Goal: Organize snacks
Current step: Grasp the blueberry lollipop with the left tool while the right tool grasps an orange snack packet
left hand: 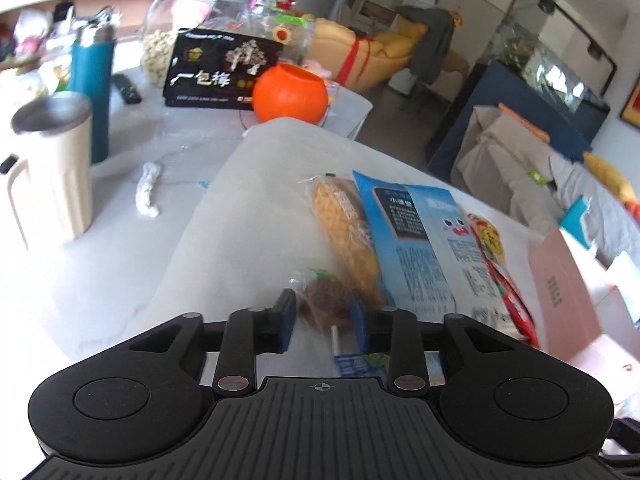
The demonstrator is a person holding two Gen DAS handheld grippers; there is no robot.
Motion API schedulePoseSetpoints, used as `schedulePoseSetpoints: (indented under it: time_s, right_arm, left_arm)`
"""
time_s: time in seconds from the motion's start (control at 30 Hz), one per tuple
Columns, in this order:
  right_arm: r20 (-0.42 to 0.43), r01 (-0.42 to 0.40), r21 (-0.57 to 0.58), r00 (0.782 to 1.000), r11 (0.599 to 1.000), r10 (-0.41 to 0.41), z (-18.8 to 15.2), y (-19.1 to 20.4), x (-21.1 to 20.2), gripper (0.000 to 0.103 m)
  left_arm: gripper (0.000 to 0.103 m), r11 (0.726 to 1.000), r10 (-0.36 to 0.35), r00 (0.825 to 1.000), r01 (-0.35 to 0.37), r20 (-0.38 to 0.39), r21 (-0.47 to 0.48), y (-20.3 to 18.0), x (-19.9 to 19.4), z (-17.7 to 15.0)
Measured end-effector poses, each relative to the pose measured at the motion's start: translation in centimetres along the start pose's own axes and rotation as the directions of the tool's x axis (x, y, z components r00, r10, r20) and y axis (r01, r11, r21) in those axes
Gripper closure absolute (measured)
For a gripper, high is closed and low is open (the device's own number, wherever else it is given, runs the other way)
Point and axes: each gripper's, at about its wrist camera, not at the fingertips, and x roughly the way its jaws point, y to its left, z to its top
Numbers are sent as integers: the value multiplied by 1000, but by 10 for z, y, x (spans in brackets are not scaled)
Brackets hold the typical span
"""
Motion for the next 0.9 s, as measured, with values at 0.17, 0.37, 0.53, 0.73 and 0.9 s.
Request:
schedulePoseSetpoints:
  time_s: [0.17, 0.37, 0.53, 0.73, 0.9]
  right_arm:
    - [-3, -50, -7, 999, 999, 50, 12, 16, 3, 12]
    - [-43, -88, -25, 995, 996, 87, 31, 47, 25, 12]
    - [-100, -66, -94, 993, 993, 57, 27, 61, 43, 20]
    - [-61, 6, -195, 998, 981, -18, 3, 41, 16, 44]
    - [-60, -24, -178, 998, 984, 14, -3, 21, -4, 44]
  left_arm:
    - [65, 964, 16, 1000, -14, -3, 265, -20, 3, 1]
    - [63, 945, -87, 994, 106, -73, 310, -1, -24, -16]
    - [63, 910, -71, 989, 119, -133, 398, -7, -41, -30]
    - [62, 879, -75, 990, 122, -118, 462, -21, -52, -48]
    - [60, 896, -23, 997, 53, -74, 441, -23, -37, -39]
